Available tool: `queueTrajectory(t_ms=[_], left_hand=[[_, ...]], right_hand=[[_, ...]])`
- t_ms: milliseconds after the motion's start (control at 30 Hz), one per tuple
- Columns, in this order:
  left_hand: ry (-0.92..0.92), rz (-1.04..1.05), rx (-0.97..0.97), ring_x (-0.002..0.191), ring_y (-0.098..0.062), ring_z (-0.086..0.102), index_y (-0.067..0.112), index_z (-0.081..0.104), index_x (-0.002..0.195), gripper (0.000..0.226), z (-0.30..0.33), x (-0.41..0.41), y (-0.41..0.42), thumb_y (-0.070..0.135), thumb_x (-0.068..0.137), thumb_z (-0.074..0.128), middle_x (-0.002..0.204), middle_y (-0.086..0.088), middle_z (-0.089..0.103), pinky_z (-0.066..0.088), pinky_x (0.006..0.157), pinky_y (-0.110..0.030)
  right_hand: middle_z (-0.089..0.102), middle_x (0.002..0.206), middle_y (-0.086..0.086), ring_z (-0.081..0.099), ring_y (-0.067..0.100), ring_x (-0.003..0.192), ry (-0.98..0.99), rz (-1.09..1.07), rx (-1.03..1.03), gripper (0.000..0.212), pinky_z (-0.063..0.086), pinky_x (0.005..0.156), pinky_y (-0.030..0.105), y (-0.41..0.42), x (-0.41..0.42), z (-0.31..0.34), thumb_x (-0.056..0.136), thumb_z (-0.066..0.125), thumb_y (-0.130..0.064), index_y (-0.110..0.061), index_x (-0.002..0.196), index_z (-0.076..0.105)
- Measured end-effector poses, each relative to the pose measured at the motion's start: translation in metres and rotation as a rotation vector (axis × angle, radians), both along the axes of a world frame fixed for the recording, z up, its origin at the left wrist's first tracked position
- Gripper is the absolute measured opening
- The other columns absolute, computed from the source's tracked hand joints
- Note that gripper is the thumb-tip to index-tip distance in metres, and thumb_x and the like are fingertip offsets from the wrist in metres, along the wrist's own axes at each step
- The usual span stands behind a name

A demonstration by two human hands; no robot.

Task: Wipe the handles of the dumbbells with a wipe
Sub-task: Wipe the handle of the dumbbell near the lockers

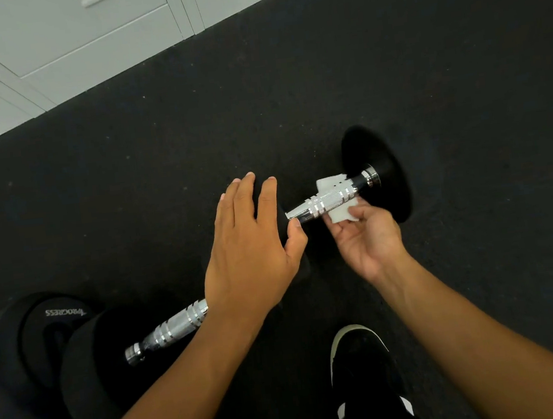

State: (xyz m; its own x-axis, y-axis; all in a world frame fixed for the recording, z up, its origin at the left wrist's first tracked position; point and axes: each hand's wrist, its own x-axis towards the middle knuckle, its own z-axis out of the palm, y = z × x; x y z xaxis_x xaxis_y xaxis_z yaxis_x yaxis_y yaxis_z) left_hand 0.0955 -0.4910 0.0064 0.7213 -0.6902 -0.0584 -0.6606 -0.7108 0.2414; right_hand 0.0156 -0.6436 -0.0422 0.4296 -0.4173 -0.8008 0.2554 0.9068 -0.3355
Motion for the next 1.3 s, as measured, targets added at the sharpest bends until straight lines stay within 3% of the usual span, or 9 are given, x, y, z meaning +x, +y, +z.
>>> queueTrajectory(t_ms=[167, 367, 533, 600, 733, 833, 900, 1133, 1300], left_hand=[[0.011, 0.008, -0.013, 0.15, -0.03, 0.027, 0.011, 0.035, 0.153, 0.064, 0.0, 0.0, 0.0, 0.046, 0.099, 0.032, 0.158, -0.016, 0.035, 0.026, 0.123, -0.046], [0.016, 0.004, -0.006, 0.151, -0.029, 0.024, 0.012, 0.033, 0.154, 0.065, 0.002, -0.002, -0.001, 0.047, 0.099, 0.031, 0.159, -0.016, 0.033, 0.024, 0.124, -0.046], [0.009, 0.016, 0.007, 0.152, -0.029, 0.023, 0.013, 0.033, 0.154, 0.064, 0.002, -0.002, -0.001, 0.046, 0.099, 0.031, 0.159, -0.015, 0.032, 0.023, 0.124, -0.046], [0.009, 0.012, 0.012, 0.152, -0.03, 0.024, 0.012, 0.034, 0.154, 0.064, 0.002, -0.004, -0.002, 0.046, 0.099, 0.032, 0.159, -0.016, 0.033, 0.023, 0.124, -0.045], [0.003, 0.016, -0.007, 0.151, -0.031, 0.025, 0.011, 0.035, 0.152, 0.063, 0.001, -0.004, -0.002, 0.044, 0.099, 0.034, 0.158, -0.017, 0.034, 0.024, 0.124, -0.047], [0.006, 0.017, 0.005, 0.151, -0.03, 0.023, 0.012, 0.033, 0.153, 0.063, 0.0, -0.004, -0.002, 0.044, 0.099, 0.033, 0.158, -0.016, 0.033, 0.025, 0.123, -0.048], [0.008, 0.013, 0.012, 0.151, -0.03, 0.023, 0.012, 0.032, 0.153, 0.064, 0.0, -0.004, -0.003, 0.045, 0.099, 0.033, 0.159, -0.016, 0.032, 0.025, 0.123, -0.048], [0.015, 0.022, 0.012, 0.152, -0.03, 0.023, 0.012, 0.033, 0.154, 0.065, 0.001, -0.004, -0.003, 0.045, 0.098, 0.031, 0.159, -0.016, 0.032, 0.023, 0.124, -0.047], [0.009, 0.026, 0.007, 0.151, -0.03, 0.024, 0.012, 0.034, 0.153, 0.065, 0.0, -0.002, -0.002, 0.046, 0.098, 0.031, 0.159, -0.016, 0.033, 0.024, 0.124, -0.047]], right_hand=[[0.065, 0.132, 0.027, 0.068, 0.036, 0.119, -0.055, 0.002, -0.022, 0.045, 0.057, 0.098, 0.041, 0.001, 0.004, -0.006, 0.098, 0.032, 0.007, 0.005, 0.137, 0.054], [0.068, 0.131, 0.019, 0.067, 0.029, 0.121, -0.059, 0.302, -0.05, 0.042, 0.052, 0.105, 0.038, 0.029, -0.009, -0.005, 0.102, 0.035, 0.001, -0.003, 0.138, 0.056], [0.063, 0.135, 0.026, 0.065, 0.036, 0.123, -0.068, -0.07, 0.001, 0.044, 0.057, 0.099, 0.043, -0.006, 0.0, -0.014, 0.097, 0.032, 0.01, 0.005, 0.134, 0.056], [0.064, 0.135, 0.026, 0.065, 0.036, 0.122, -0.054, -0.09, -0.005, 0.046, 0.055, 0.103, 0.044, -0.011, 0.0, -0.012, 0.097, 0.032, 0.01, 0.003, 0.135, 0.056], [0.07, 0.127, 0.017, 0.069, 0.026, 0.115, 0.007, 0.247, -0.1, 0.041, 0.052, 0.104, 0.038, 0.027, -0.001, 0.0, 0.101, 0.036, 0.004, -0.003, 0.134, 0.06], [0.075, 0.114, 0.01, 0.073, 0.012, 0.091, 0.004, 0.419, -0.147, 0.038, 0.054, 0.082, 0.026, 0.043, -0.003, 0.003, 0.103, 0.038, 0.0, -0.004, 0.132, 0.062], [0.076, 0.111, 0.008, 0.073, 0.009, 0.086, 0.011, 0.455, -0.152, 0.037, 0.053, 0.077, 0.024, 0.042, -0.003, 0.006, 0.103, 0.039, 0.0, -0.004, 0.131, 0.063], [0.073, 0.121, 0.017, 0.072, 0.024, 0.108, 0.073, 0.459, -0.106, 0.039, 0.055, 0.097, 0.035, 0.037, -0.019, 0.019, 0.1, 0.04, 0.003, -0.002, 0.13, 0.065], [0.072, 0.128, 0.006, 0.068, 0.021, 0.12, -0.04, 0.339, -0.219, 0.041, 0.05, 0.106, 0.038, 0.036, -0.04, 0.045, 0.102, 0.04, 0.002, -0.014, 0.132, 0.064]])
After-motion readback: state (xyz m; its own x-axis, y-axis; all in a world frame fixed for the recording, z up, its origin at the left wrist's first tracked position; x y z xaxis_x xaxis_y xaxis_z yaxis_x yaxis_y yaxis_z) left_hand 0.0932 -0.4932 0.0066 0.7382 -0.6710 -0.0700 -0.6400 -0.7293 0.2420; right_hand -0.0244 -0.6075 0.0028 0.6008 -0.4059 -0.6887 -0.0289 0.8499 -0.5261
